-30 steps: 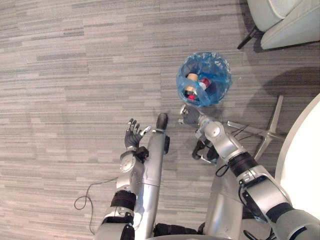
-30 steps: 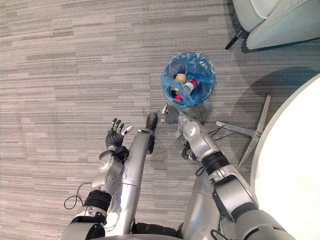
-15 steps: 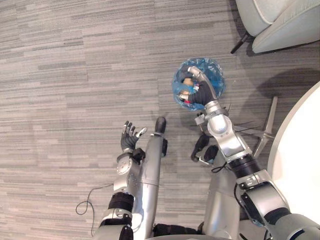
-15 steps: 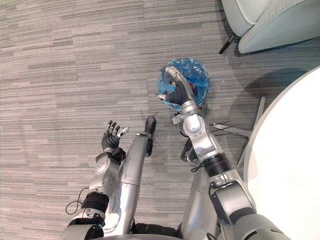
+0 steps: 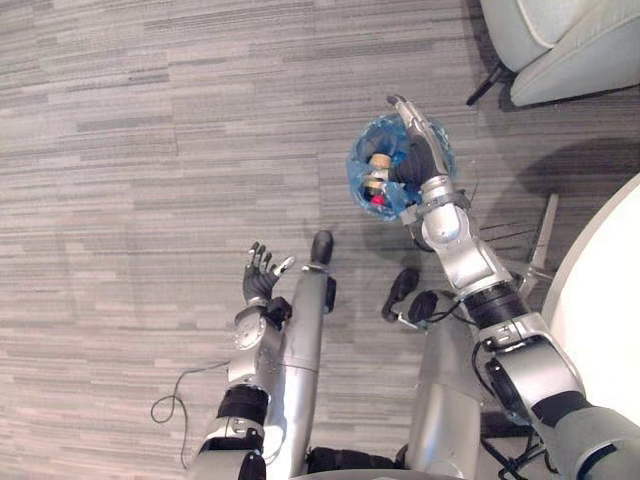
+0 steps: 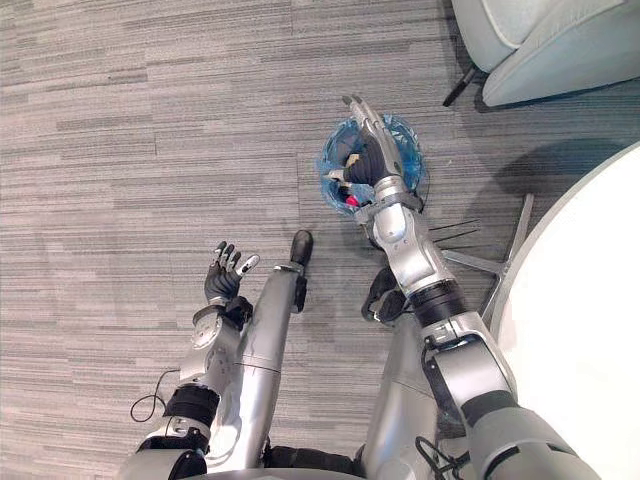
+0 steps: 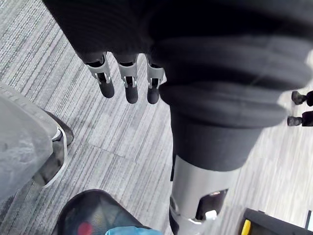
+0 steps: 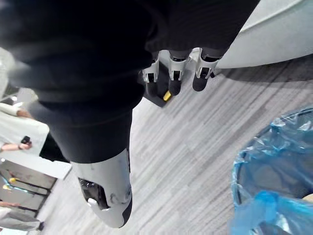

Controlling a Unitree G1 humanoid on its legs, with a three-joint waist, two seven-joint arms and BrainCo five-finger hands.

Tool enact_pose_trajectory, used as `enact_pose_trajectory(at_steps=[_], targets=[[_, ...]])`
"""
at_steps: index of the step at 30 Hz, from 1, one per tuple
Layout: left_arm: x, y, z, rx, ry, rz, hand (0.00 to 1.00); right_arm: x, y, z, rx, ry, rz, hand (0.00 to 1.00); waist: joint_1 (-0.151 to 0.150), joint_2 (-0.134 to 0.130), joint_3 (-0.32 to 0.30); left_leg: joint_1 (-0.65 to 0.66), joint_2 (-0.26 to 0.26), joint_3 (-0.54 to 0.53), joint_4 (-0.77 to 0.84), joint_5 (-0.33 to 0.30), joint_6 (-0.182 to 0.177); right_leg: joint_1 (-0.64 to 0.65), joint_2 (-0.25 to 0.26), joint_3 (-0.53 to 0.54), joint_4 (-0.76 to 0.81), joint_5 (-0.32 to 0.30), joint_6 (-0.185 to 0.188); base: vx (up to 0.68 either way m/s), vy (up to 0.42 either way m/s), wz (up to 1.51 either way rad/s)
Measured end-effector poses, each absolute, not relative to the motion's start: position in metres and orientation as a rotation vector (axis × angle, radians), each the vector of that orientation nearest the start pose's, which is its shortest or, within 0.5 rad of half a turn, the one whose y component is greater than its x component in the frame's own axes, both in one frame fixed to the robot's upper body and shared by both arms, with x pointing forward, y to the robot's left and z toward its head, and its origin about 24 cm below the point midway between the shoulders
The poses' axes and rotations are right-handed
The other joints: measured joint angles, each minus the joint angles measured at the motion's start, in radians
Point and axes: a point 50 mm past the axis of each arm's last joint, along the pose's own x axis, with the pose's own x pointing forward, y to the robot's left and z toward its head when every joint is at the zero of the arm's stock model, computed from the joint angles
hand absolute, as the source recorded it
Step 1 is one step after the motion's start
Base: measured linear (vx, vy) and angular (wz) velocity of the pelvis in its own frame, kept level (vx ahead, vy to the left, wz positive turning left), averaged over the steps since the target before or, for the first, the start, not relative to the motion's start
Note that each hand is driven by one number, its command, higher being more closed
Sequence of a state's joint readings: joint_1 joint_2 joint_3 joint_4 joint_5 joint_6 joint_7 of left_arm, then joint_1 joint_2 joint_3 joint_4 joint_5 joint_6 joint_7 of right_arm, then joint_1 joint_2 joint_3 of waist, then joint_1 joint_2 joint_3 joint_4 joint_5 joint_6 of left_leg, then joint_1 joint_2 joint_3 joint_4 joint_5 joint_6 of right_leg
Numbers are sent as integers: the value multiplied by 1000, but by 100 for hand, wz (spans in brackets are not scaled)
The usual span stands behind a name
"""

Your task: Gather rubbish on tea table into small bin, then transfer packed bag to large trash can.

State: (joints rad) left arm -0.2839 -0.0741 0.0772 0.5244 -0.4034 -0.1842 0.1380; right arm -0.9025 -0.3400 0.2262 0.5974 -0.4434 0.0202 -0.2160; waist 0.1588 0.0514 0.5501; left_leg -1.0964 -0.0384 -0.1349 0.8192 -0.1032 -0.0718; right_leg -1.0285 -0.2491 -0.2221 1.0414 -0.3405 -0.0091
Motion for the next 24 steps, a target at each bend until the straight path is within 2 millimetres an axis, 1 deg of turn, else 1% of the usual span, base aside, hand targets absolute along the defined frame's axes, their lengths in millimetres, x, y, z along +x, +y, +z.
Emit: enact_pose_trajectory(at_steps=[1, 3, 6, 9, 10, 13, 16, 17, 22, 24], targets=[[297, 136, 6, -468, 113, 196, 0, 394, -145, 198, -885, -378, -112, 0, 2, 0, 0, -6, 0, 0, 1, 1, -1, -6, -1, 0, 2, 0, 0, 3, 18, 5], [298, 131, 8, -467, 112, 186, 0, 400, -156, 197, -913, -315, -145, 0, 13, 9, 2, -28, -6, -5, 6, 4, -5, -27, -6, -3, 10, -1, -2, 7, 18, 6], [298, 126, 9, -488, 106, 190, 0, 405, -169, 193, -944, -234, -183, 0, 19, 21, 2, -55, -15, -13, 25, 3, -5, -46, -16, -10, 30, -14, 0, 1, 16, 12], [297, 124, 9, -492, 108, 198, 0, 410, -178, 192, -982, -174, -203, 0, 24, 26, 2, -87, -20, -19, 38, 3, -5, -74, -23, -17, 45, -19, -4, -14, 21, 11], [297, 123, 9, -493, 111, 195, 0, 411, -183, 191, -993, -146, -210, 100, 24, 29, 2, -95, -29, -21, 39, 4, -6, -84, -34, -18, 55, -24, -5, -23, 30, 17], [297, 120, 9, -491, 113, 187, 0, 413, -188, 183, -1044, -78, -176, 100, 28, 38, 2, -112, -34, -28, 49, 2, -3, -97, -36, -20, 67, -27, -7, -14, 16, 7], [298, 119, 10, -491, 112, 181, 0, 414, -187, 167, -1089, 4, -94, 100, 30, 42, 3, -129, -36, -27, 56, -1, -8, -116, -41, -19, 81, -30, -11, -20, 23, 2], [298, 118, 10, -491, 112, 179, 0, 413, -185, 159, -1110, 36, -51, 100, 32, 42, 3, -133, -36, -27, 58, -1, -8, -122, -42, -18, 86, -32, -13, -30, 35, 2], [300, 119, 11, -497, 106, 183, 0, 407, -180, 136, -1085, 91, 37, 100, 29, 42, 3, -132, -35, -28, 71, 0, -7, -121, -42, -18, 96, -34, -14, -16, 23, -1], [300, 119, 12, -498, 106, 184, 0, 405, -178, 135, -1059, 75, 41, 100, 25, 42, 3, -132, -35, -28, 73, 0, -7, -119, -41, -18, 97, -34, -13, -27, 44, -1]])
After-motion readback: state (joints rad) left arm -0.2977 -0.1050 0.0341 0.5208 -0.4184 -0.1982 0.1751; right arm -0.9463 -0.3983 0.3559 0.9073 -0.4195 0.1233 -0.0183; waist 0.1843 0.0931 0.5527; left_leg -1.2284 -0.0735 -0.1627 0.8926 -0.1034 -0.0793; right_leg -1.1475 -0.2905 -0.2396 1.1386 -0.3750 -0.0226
